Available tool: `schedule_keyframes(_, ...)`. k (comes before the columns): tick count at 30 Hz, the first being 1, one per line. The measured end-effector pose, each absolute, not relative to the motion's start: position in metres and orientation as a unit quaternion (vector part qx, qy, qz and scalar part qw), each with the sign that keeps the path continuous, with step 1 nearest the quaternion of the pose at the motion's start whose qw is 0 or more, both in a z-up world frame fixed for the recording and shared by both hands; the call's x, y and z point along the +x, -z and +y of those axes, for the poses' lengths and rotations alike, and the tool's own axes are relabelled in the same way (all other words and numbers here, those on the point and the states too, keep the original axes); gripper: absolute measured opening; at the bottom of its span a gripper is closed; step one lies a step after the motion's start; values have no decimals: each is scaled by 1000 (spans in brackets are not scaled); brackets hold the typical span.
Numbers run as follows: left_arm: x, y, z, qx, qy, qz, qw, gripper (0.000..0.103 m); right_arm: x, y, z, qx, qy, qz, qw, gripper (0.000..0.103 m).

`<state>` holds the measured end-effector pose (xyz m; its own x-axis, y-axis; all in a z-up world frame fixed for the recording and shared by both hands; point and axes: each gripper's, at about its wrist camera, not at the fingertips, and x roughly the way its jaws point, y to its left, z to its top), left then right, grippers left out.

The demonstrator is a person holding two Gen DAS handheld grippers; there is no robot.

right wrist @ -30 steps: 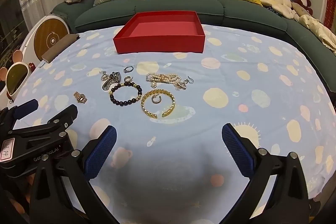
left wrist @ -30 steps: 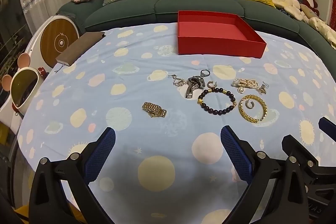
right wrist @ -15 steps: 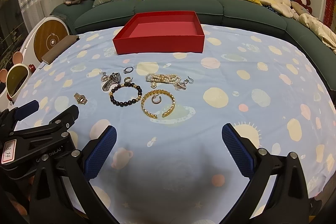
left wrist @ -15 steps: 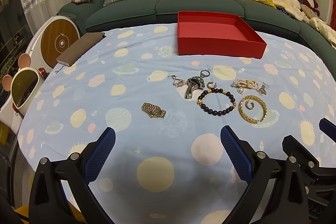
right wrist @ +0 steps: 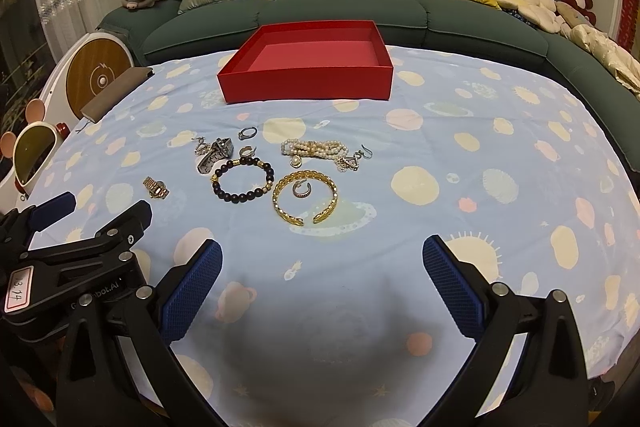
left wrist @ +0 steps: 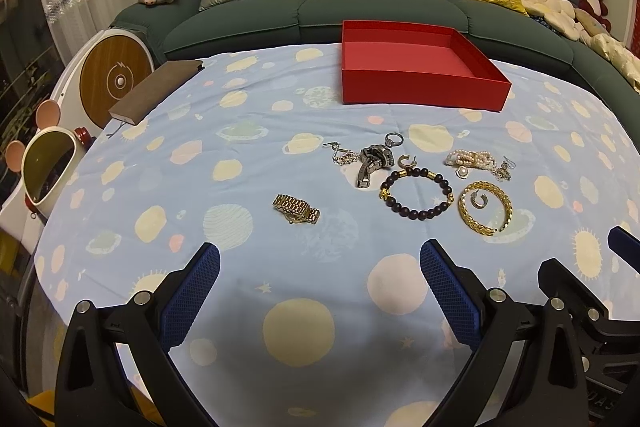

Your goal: Organize jewelry

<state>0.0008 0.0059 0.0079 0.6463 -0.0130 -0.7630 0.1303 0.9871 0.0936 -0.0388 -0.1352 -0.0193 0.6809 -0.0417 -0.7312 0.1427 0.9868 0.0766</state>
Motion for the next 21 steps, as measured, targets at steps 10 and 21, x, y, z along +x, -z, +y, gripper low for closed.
schedule_keyframes(10, 1, -7, 7, 70, 40, 419, 905, 98, -38, 20, -133, 64, 49, 397, 914, 98)
schedule_keyframes(21, 1, -8, 7, 70, 40, 419, 905, 98, -38, 20, -132, 64, 49, 396, 914, 98)
